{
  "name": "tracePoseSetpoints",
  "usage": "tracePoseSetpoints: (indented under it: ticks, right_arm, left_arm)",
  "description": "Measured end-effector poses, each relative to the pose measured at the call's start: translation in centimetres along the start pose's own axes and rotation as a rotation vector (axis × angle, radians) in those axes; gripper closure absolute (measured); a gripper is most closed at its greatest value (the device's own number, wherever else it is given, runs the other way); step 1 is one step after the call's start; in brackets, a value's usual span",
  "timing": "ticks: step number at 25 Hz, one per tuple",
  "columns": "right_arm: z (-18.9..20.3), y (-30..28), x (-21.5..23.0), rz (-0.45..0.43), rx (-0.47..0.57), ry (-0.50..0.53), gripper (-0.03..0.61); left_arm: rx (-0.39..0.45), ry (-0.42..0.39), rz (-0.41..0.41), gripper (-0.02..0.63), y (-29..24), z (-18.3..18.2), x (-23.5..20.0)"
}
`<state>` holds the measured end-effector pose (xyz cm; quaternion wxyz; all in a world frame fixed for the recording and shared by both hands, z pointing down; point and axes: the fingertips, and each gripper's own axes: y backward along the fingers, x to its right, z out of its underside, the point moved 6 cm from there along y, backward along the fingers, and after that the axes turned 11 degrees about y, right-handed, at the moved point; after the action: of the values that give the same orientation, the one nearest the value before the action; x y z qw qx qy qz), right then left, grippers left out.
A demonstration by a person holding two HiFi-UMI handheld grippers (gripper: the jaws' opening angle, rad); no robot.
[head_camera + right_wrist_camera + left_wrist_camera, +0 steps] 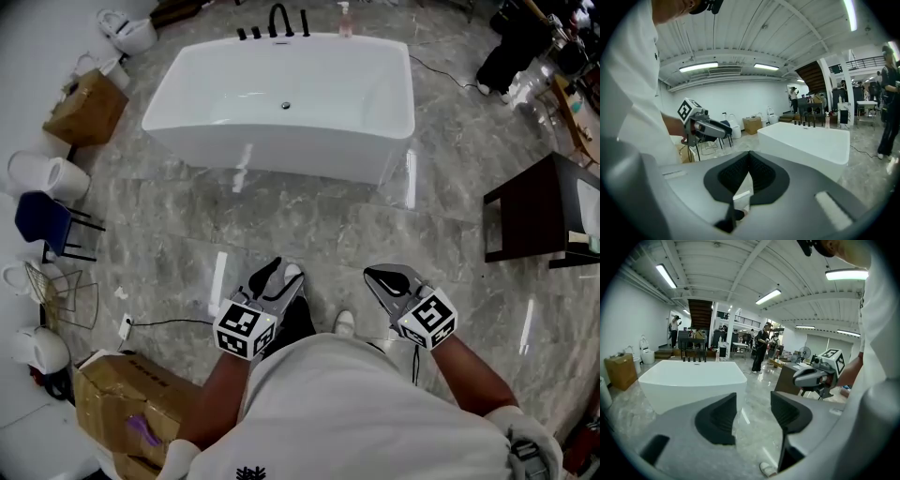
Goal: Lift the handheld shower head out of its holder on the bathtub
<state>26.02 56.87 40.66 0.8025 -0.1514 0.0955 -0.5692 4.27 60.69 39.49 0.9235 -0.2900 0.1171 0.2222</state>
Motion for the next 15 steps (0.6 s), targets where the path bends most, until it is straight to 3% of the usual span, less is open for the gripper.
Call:
tracePoseSetpoints:
  ticks: [2,7,15]
  right_arm:
    - [-0.2,-1.1,0.3,-0.001,-0.005,0.003,0.565]
    - [-1.5,-5.6,2.2,0.043,-0.055,-0.013,0.558]
    - [-5.4,-14.2,4.8,0.101,-0.089,-0.035,0.526]
  left_arm:
    - [0.041,0.002,0.001,0.359,-0.6,-1.7,-2.2]
    - [0.106,-0.01,0.007,0.342,-2.4,-6.9,-8.9]
    - [0.079,-0.028,0.029,0.31,-4.0,-11.9,-18.3]
